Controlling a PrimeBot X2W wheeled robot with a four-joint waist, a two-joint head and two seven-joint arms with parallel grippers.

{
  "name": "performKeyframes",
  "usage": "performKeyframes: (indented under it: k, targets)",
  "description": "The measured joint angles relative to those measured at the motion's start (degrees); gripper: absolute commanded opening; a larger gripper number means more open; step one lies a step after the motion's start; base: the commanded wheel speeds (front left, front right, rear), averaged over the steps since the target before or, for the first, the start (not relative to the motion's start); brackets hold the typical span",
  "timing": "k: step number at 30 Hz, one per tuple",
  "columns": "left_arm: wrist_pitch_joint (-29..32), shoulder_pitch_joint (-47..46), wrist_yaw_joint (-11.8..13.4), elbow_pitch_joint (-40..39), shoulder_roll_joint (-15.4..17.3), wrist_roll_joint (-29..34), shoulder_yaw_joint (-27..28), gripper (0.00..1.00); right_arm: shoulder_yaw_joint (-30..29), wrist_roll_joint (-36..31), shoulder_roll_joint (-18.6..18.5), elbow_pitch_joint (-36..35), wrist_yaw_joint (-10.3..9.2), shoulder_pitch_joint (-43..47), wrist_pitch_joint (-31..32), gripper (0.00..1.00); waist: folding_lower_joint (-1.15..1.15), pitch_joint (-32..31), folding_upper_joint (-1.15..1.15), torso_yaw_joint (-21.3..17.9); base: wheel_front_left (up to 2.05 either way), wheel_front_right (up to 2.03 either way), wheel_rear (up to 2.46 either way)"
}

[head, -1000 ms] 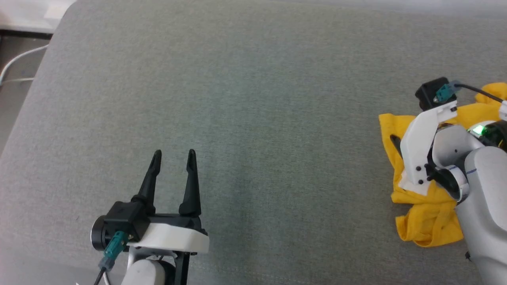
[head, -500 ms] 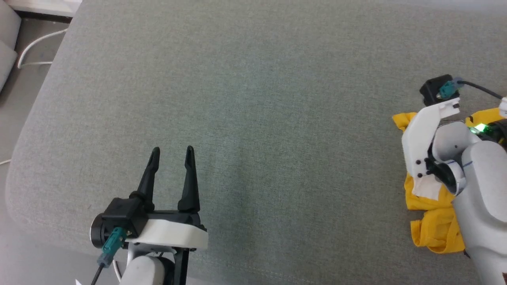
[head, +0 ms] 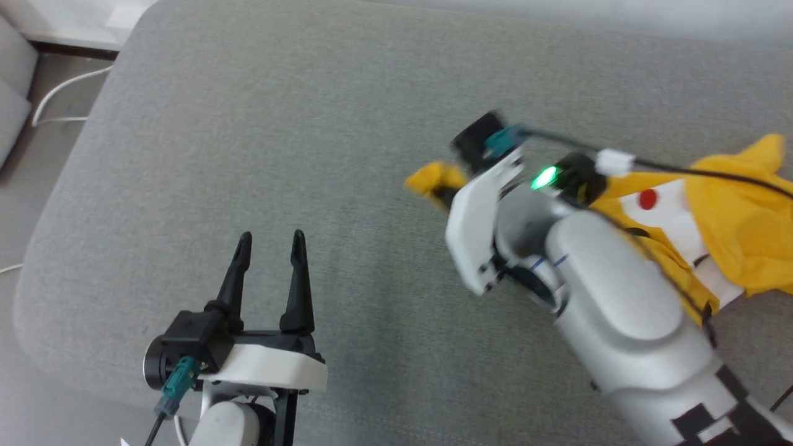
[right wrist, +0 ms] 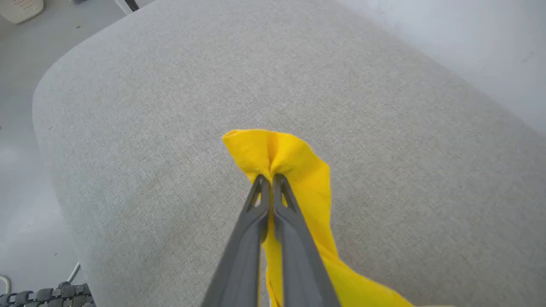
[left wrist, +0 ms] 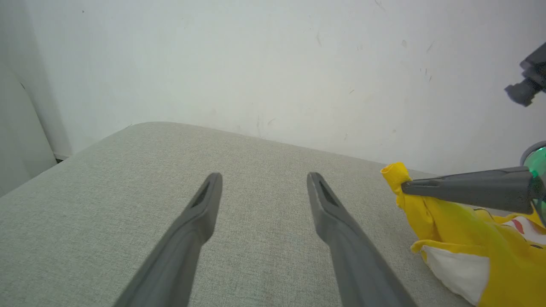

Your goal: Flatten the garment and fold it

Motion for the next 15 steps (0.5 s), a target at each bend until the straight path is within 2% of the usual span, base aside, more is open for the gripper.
performKeyframes:
  k: [5,11,12,13,15]
  targets:
    - [0.0,0.1,0.49,0.3,0.0,-0.57,-0.47,1.0,7.06,3.09,0.81,5.84,0.0,0.05,-1.77,0.0,0.0,-0.02,0.0,2.37,0.0,0.0,0.0]
    - [0.0,0.28,0.74,0.89,0.01,-0.98,-0.99,1.0,10.66,5.79,0.91,13.83,0.0,2.02,-5.58,0.01,0.0,-0.38,0.0,5.41,0.0,0.0,0.0]
    - [0.0,0.33,0.97,1.03,0.01,-0.98,-0.96,1.0,10.61,5.91,0.9,14.97,0.0,2.09,-6.64,0.43,0.0,-0.6,0.0,5.65,0.0,0.0,0.0]
    - [-0.01,0.38,0.99,1.14,0.01,-0.98,-0.94,1.0,10.59,5.91,0.86,15.94,0.0,2.08,-7.64,1.0,0.0,-0.87,0.0,5.81,0.0,0.0,0.0]
    - [0.0,0.75,1.0,1.16,0.01,-0.98,-0.86,1.0,10.56,6.7,0.83,16.72,0.0,2.02,-9.54,1.0,0.0,-1.45,0.0,5.85,0.0,0.0,0.0]
